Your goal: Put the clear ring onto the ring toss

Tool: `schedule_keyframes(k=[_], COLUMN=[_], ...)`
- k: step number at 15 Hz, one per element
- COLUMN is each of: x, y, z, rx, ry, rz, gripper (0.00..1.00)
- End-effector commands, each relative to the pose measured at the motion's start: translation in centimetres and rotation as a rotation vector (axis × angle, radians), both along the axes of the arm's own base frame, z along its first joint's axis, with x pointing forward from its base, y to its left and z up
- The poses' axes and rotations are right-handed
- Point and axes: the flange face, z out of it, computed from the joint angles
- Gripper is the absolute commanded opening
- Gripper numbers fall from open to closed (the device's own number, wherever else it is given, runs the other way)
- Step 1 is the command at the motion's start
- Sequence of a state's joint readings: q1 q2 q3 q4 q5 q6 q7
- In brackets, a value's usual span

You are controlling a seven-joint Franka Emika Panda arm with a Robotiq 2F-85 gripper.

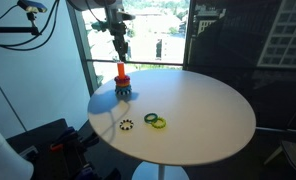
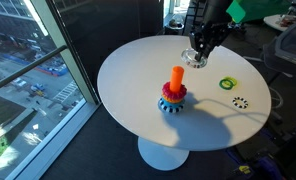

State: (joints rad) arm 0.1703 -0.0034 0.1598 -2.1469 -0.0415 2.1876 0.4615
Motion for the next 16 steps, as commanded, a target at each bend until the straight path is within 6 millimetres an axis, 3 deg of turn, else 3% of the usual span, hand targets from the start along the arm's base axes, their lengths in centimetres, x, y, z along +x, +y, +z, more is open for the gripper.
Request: schedule_keyframes(k=[1,16], x=[1.3,2.9], y=[0.6,4.1], z=[0.7,-0.7], rx=[0.0,-0.078], ry=[0.038,0.077], rz=[0.014,0.061], gripper=[0.09,0.09])
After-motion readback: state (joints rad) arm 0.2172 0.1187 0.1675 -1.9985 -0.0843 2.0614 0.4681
